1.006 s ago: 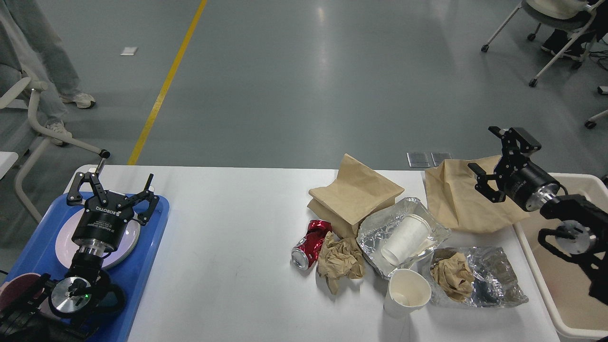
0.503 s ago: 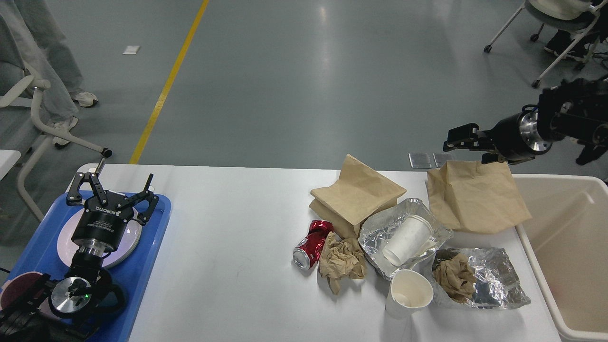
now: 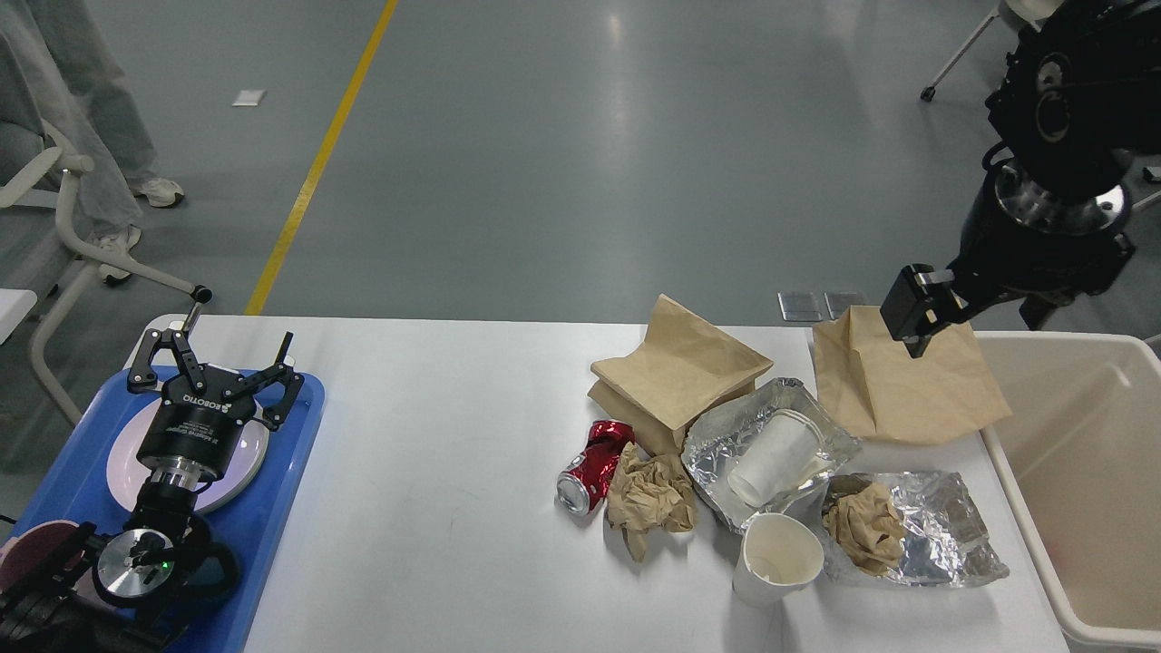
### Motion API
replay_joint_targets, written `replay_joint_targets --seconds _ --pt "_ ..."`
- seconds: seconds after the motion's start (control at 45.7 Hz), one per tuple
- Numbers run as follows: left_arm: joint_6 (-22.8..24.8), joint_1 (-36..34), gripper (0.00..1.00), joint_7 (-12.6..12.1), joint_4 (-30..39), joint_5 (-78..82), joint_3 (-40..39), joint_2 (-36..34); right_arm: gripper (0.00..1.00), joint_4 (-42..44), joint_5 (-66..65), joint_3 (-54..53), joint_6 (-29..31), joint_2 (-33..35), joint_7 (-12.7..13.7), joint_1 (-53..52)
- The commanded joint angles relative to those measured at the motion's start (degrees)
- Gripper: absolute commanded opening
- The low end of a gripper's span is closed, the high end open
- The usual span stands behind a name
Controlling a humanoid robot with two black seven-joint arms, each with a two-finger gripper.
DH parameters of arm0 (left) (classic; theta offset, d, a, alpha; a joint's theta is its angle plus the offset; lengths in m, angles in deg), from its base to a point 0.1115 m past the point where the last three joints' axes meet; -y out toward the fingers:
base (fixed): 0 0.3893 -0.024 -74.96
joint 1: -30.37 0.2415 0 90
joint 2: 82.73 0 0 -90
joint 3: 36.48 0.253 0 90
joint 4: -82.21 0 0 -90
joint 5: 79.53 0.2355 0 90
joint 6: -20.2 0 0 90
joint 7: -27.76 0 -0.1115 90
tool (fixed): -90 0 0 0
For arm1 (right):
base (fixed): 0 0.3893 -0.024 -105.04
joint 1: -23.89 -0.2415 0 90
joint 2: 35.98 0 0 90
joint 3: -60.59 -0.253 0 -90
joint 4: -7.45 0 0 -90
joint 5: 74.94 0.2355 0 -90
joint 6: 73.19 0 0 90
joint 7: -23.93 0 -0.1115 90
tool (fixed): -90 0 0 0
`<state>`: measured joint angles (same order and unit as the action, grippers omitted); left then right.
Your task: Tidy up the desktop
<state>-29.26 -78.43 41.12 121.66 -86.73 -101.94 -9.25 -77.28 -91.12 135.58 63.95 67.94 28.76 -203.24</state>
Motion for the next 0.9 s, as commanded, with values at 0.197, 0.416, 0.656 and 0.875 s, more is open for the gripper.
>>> replay_joint_targets --seconds 0.197,0.416,0.656,0.875 --pt "0.2 0.0 0.96 0.0 0.1 0.0 0.0 0.0 1.00 -6.8 4.8 -0.3 -1.8 0.3 0.5 -4.3" --pt "0.2 0.0 0.96 0.0 0.0 0.0 0.0 0.0 1.00 -4.2 4.2 -0.9 -12.7 0.7 0.4 0.5" --pt "0.2 0.0 0.96 0.0 0.0 0.0 0.0 0.0 1.00 10.0 3.3 -3.5 -29.7 0.5 0.0 21.3" --pt "0.2 0.0 0.96 0.0 0.0 0.0 0.0 0.0 1.00 31.4 -2.6 -7.3 -29.9 -1.8 -0.3 41.0"
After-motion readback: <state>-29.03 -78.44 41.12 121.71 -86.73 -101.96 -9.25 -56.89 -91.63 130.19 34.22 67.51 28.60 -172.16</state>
